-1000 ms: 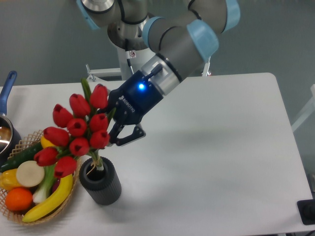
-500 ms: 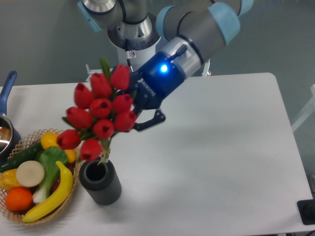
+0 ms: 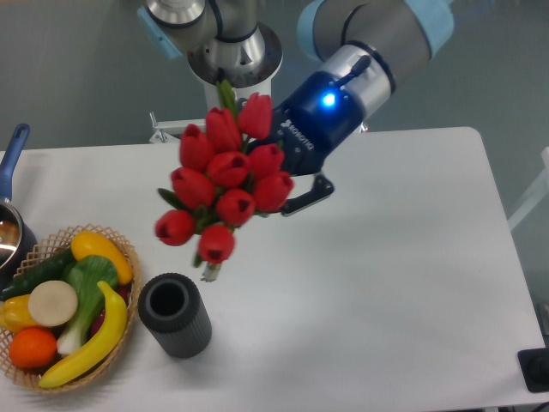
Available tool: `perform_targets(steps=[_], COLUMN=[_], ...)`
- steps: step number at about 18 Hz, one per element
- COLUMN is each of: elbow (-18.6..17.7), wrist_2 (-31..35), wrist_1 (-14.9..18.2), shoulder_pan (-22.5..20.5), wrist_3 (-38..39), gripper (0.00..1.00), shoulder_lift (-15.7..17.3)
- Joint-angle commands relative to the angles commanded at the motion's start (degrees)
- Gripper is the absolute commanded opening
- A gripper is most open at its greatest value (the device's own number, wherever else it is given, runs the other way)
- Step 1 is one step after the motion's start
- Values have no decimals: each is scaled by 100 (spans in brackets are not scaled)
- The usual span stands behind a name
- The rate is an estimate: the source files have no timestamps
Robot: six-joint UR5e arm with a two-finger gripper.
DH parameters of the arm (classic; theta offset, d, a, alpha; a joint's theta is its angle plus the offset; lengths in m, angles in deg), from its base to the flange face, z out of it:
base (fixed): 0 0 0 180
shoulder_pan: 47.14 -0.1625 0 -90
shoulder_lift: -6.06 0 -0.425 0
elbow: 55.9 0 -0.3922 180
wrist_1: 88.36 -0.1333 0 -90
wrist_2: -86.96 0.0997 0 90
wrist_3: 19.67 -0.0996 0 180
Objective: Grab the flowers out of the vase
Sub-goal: 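Lift the gripped tulip bunch up and out of the black vase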
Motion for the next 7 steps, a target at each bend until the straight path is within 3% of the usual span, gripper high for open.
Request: perform_targets(steps=[7], elbow=[-17], wrist_2=[9], wrist_1=[0], shoulder_pan=[-106], wrist_3=[0], gripper=[51], shoulder_lift=[53])
